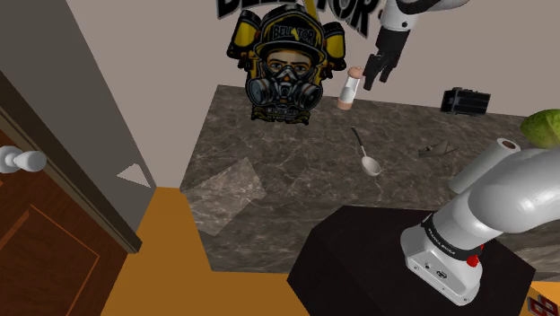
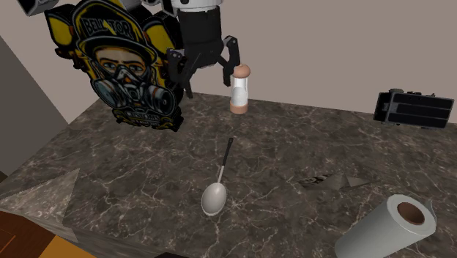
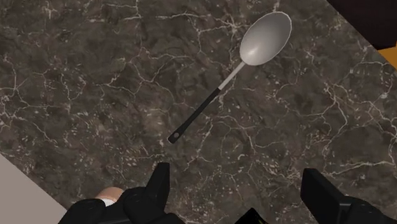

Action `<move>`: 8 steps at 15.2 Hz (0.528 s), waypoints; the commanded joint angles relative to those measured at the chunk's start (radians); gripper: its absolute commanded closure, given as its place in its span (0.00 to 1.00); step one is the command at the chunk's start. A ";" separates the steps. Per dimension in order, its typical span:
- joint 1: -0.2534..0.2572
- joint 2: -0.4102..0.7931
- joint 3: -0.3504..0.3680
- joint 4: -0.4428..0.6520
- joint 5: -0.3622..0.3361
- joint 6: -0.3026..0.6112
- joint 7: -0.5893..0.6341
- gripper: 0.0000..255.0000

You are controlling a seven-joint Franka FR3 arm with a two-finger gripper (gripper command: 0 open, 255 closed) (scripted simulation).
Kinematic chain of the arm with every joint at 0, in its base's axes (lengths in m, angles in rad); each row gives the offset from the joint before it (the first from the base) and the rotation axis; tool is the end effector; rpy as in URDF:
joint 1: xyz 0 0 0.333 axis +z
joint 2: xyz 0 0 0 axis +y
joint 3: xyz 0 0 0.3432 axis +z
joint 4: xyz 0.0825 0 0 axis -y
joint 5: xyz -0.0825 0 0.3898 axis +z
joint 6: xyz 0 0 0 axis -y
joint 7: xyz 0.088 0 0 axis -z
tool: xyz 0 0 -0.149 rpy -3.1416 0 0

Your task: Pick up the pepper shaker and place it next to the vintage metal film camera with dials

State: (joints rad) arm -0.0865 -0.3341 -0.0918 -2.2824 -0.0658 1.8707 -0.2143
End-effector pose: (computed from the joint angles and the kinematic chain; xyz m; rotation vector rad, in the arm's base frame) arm 0.4261 -0.0863 0.4613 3.1210 0.1001 -0.1300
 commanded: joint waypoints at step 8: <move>-0.049 0.283 -0.060 0.219 -0.041 0.118 -0.047 0.00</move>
State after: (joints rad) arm -0.1297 -0.0866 -0.1450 -2.0984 -0.1042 1.9830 -0.2536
